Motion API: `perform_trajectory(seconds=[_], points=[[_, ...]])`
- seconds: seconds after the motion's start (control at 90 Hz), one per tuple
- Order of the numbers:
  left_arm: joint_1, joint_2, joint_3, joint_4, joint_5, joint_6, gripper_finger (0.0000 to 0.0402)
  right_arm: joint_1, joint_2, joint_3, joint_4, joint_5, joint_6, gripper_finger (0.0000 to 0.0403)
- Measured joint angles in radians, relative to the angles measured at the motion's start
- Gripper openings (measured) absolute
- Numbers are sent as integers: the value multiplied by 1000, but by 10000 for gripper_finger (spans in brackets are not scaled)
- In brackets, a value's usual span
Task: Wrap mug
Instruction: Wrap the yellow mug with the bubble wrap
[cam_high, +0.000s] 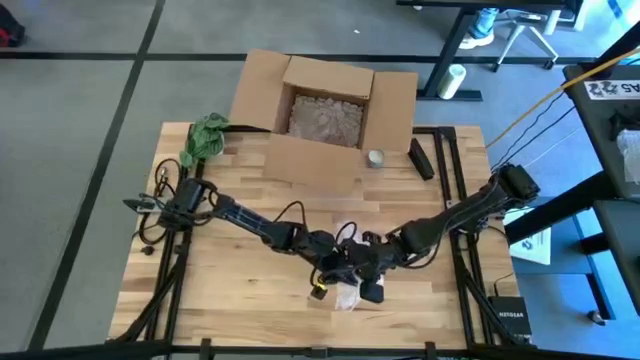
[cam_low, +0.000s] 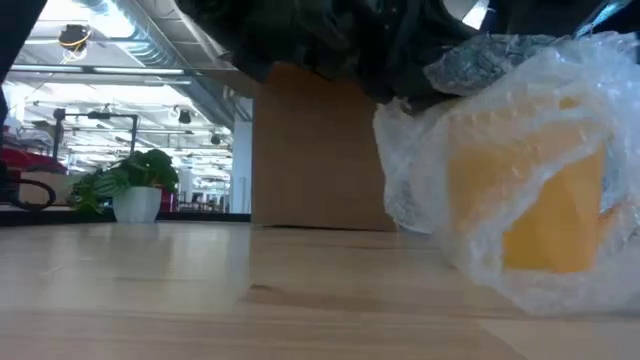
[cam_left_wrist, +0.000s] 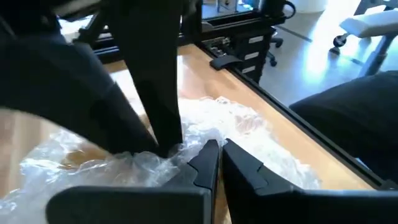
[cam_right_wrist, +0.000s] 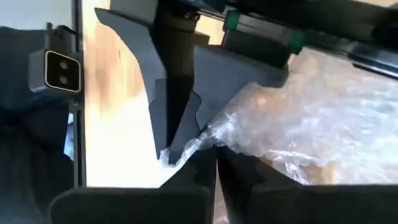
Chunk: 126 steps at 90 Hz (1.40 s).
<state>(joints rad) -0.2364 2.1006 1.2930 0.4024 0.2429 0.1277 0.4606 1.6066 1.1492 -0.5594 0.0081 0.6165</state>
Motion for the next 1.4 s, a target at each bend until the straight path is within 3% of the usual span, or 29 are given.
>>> perform_trajectory(seconds=[0.289,1.4], points=[[4,1,0,-8,-3,-2,0,19,-4,109,-63,55,-32,0],[5,3,-4,-13,18,3,0,17,37,37,-29,16,-12,0]])
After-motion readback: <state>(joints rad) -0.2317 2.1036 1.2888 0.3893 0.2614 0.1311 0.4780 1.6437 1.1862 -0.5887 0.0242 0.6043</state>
